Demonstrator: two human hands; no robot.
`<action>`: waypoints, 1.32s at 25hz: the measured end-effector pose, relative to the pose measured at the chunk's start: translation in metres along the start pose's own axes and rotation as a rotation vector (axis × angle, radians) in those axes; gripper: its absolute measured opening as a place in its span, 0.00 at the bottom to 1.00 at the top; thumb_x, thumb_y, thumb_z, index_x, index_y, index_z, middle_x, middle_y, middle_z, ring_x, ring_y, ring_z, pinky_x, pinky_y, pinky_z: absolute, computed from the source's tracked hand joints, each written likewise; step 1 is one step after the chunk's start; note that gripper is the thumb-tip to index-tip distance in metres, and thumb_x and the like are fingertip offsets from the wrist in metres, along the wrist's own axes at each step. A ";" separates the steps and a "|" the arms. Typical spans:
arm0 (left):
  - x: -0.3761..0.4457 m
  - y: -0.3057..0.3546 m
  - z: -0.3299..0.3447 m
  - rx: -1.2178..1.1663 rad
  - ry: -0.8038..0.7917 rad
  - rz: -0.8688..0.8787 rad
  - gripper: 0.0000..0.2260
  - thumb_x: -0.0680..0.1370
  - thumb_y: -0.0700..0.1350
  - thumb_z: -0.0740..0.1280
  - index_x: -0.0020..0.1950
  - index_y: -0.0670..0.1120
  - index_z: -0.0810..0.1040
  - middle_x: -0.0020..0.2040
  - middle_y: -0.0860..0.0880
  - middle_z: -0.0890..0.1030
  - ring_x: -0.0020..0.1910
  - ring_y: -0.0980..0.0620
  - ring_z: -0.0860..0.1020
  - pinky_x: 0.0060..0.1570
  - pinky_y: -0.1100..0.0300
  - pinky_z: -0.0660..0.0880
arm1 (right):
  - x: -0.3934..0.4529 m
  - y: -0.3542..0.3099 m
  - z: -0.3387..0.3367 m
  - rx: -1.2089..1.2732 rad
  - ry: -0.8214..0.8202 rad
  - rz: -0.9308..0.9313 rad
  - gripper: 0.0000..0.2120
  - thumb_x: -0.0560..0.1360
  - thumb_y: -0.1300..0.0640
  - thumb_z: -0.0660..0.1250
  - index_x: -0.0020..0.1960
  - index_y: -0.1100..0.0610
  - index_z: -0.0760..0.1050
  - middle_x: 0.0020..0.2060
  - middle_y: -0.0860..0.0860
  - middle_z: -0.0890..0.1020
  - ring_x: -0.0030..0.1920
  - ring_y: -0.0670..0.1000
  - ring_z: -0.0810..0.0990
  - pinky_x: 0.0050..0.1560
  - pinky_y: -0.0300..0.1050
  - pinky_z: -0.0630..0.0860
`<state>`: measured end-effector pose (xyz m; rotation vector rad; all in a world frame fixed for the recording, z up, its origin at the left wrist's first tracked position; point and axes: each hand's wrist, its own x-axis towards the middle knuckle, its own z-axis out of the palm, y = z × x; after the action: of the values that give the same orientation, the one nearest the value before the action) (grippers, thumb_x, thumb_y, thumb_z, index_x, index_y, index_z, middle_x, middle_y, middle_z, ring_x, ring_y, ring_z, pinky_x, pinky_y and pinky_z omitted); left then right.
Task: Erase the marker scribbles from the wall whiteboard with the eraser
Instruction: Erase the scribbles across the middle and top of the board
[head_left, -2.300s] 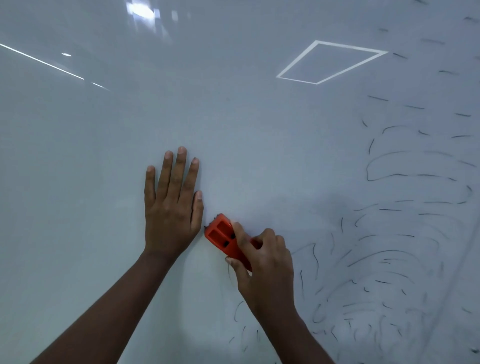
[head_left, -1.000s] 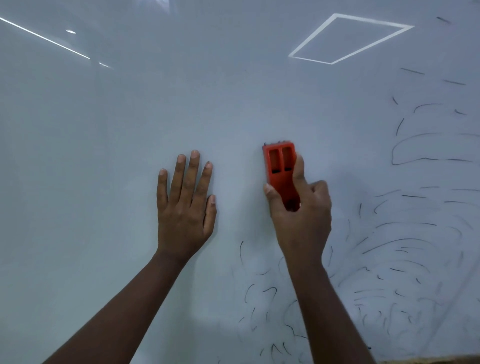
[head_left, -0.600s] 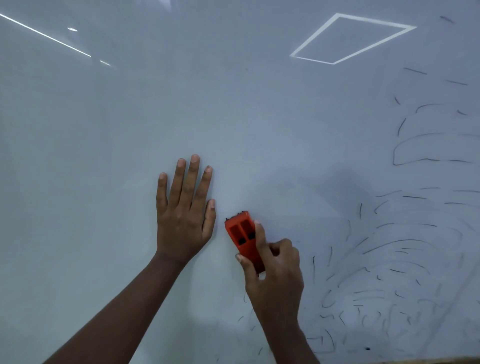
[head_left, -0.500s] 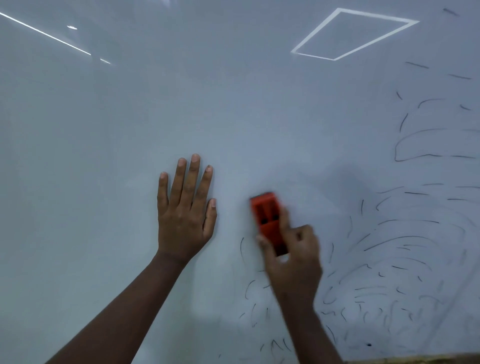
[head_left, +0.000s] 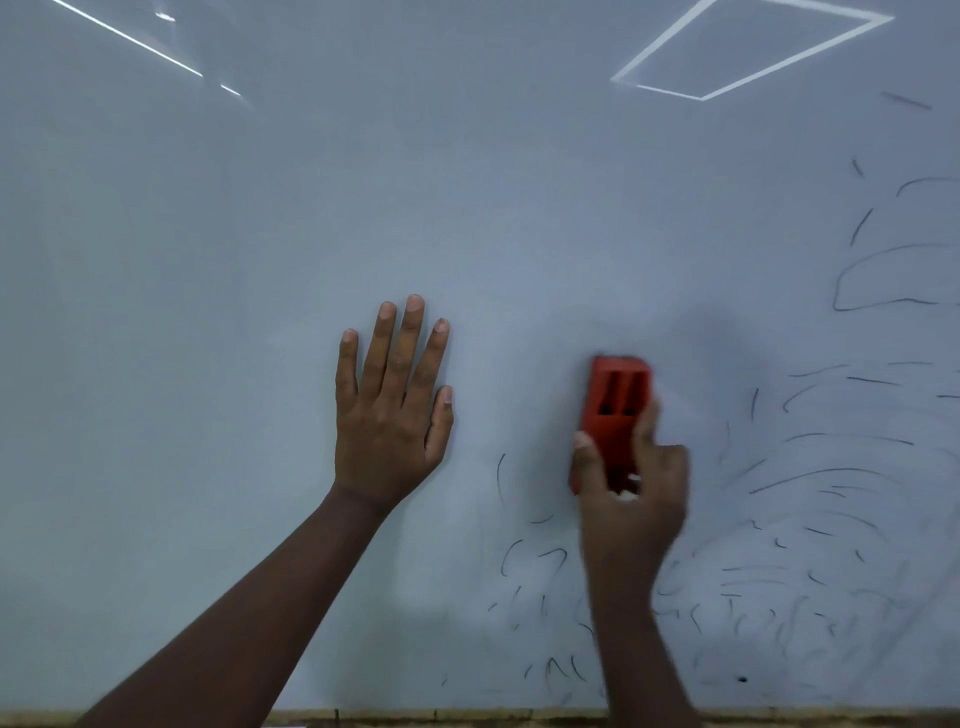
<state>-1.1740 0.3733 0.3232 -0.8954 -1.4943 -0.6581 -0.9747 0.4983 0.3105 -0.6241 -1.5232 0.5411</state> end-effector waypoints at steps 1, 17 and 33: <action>0.000 0.000 0.000 0.005 -0.002 0.000 0.28 0.86 0.48 0.60 0.86 0.43 0.59 0.86 0.40 0.57 0.86 0.39 0.55 0.83 0.37 0.52 | -0.017 -0.001 0.009 -0.068 -0.062 -0.077 0.38 0.75 0.44 0.73 0.81 0.42 0.62 0.48 0.49 0.70 0.46 0.53 0.74 0.43 0.47 0.77; -0.017 0.001 -0.002 -0.015 -0.015 0.011 0.29 0.86 0.47 0.61 0.87 0.44 0.58 0.86 0.41 0.55 0.86 0.40 0.54 0.83 0.37 0.51 | -0.019 0.061 -0.023 0.331 0.135 0.482 0.36 0.73 0.45 0.76 0.78 0.41 0.66 0.55 0.51 0.80 0.54 0.46 0.82 0.56 0.44 0.82; -0.029 0.003 0.000 -0.005 -0.026 0.014 0.31 0.86 0.48 0.61 0.87 0.44 0.56 0.87 0.42 0.51 0.87 0.40 0.52 0.83 0.37 0.49 | -0.130 0.031 0.032 -0.117 -0.233 0.047 0.36 0.75 0.41 0.71 0.80 0.40 0.63 0.51 0.47 0.70 0.50 0.50 0.72 0.45 0.43 0.76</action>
<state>-1.1721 0.3708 0.2946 -0.9204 -1.5083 -0.6419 -1.0034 0.4349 0.1924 -0.7079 -1.7728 0.5792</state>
